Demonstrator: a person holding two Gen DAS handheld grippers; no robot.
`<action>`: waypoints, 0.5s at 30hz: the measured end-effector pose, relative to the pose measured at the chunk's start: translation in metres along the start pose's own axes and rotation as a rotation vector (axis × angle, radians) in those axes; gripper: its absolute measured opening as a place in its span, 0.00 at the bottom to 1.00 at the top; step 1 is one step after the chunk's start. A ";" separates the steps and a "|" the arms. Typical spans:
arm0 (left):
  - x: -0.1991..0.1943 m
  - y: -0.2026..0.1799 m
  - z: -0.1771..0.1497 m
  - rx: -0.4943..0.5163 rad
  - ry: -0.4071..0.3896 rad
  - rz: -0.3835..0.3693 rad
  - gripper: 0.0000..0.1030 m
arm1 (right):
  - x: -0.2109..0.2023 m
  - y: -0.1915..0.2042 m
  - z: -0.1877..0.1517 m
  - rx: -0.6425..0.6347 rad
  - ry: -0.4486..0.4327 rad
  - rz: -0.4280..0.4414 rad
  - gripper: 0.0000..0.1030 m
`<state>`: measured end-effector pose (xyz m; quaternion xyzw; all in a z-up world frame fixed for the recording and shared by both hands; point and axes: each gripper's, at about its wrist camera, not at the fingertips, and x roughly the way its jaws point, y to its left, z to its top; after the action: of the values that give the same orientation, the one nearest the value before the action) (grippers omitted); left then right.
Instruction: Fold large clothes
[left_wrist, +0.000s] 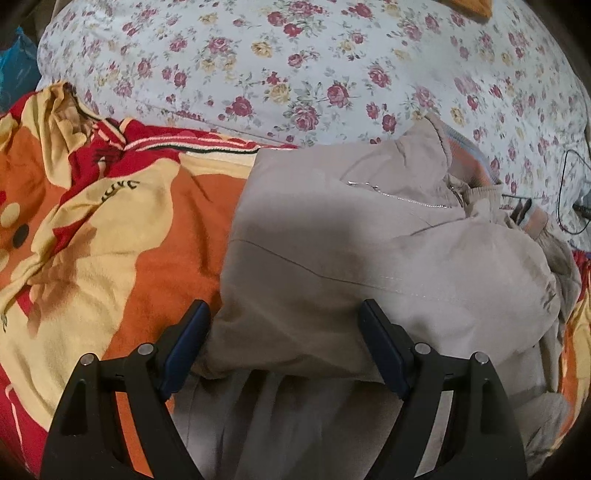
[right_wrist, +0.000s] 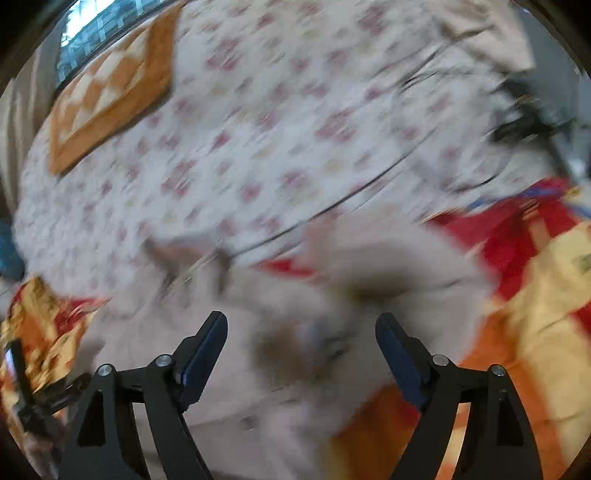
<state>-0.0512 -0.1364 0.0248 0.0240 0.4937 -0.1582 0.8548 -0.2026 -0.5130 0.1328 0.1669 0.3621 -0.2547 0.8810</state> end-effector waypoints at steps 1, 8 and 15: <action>-0.001 0.001 0.000 -0.007 0.001 -0.003 0.80 | 0.003 -0.011 0.006 0.005 0.002 -0.042 0.81; 0.002 0.006 0.000 -0.033 0.001 -0.013 0.80 | 0.056 -0.020 0.014 -0.102 0.074 -0.105 0.79; 0.008 0.006 -0.003 -0.023 0.012 -0.007 0.80 | 0.125 0.018 0.011 -0.324 0.159 -0.179 0.58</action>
<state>-0.0485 -0.1324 0.0156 0.0131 0.5005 -0.1554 0.8516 -0.1099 -0.5445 0.0517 0.0099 0.4803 -0.2565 0.8387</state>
